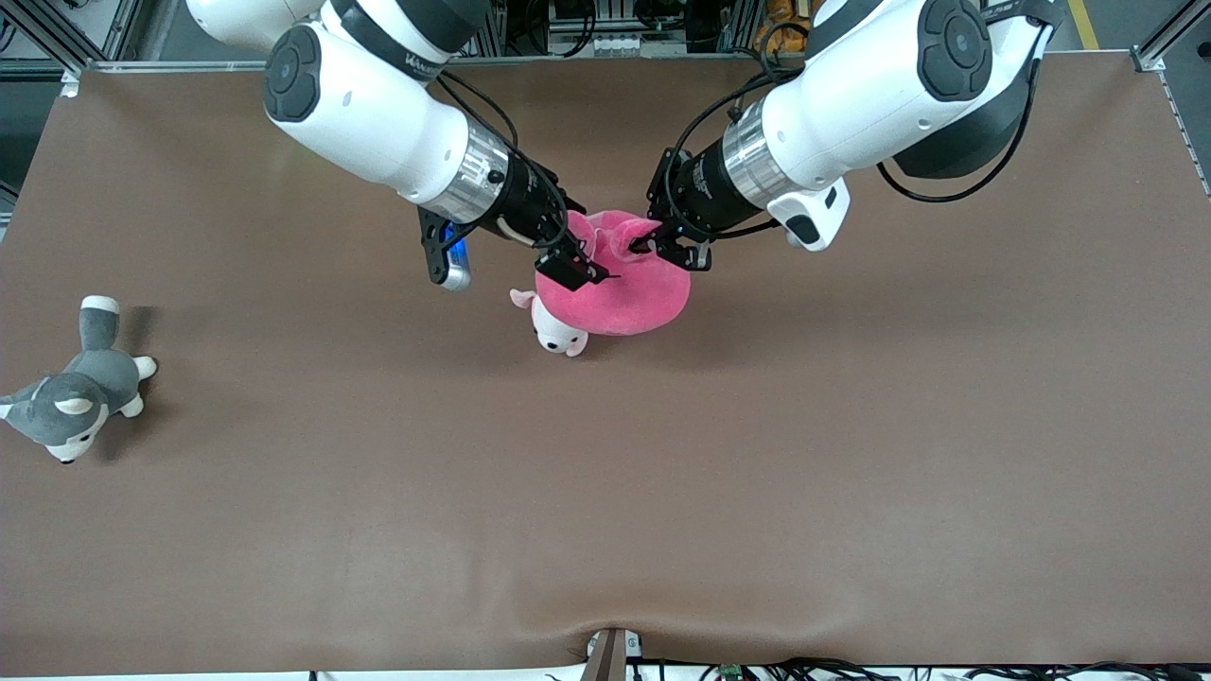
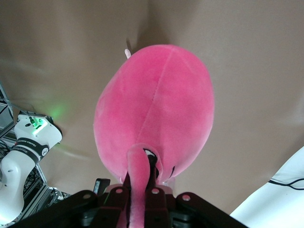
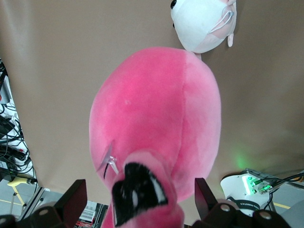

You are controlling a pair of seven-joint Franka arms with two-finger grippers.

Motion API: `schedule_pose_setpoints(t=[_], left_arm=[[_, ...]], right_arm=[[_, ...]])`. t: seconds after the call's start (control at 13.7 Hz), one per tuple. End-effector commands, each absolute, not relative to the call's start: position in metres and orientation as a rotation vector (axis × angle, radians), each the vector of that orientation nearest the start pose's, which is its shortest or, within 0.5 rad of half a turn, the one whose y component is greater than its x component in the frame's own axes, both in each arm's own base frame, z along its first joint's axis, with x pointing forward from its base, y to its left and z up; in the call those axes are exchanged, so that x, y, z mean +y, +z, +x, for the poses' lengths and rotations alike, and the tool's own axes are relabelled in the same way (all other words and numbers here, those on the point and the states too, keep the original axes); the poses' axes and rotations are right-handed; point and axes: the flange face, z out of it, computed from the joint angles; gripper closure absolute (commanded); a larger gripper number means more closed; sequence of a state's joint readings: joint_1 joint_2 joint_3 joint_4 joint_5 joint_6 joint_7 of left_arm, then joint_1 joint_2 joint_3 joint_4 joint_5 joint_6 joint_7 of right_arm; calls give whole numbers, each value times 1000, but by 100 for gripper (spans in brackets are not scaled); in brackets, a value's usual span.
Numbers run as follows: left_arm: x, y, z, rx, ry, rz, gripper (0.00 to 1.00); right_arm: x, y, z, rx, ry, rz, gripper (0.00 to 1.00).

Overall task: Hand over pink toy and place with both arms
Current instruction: 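Grasp the pink toy with the right gripper beside the left gripper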

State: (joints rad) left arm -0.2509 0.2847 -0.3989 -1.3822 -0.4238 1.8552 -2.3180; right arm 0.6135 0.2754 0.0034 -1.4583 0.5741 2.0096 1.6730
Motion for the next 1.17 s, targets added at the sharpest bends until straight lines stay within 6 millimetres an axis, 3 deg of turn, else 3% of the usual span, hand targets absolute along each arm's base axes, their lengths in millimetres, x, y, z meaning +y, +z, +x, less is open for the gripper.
schedule_pose_setpoints(t=[0.0,0.07,0.29,0.58,0.8,0.88,0.95,1.02,1.1], left_arm=[[-400,602,529,2167,-758,1733,100],[-400,602,529,2165,-758,1734,100],[-397,603,531,2167,-754,1729,100],[-397,601,531,2170,-754,1731,100],[-395,602,531,2172,-751,1730,100],[-390,604,534,2172,-742,1726,95],[-385,606,536,2176,-737,1721,36],[-381,608,537,2182,-729,1719,0],[-377,610,537,2185,-713,1723,0]], right_arm=[[413,569,534,1534,522,-2132,0],[411,569,535,1537,519,-2133,0],[403,570,538,1549,526,-2134,51],[399,573,537,1557,534,-2140,100],[393,574,541,1563,529,-2133,100],[387,574,546,1573,526,-2125,100],[382,574,548,1576,529,-2128,100],[373,574,552,1584,533,-2130,100],[362,576,556,1586,534,-2134,100]])
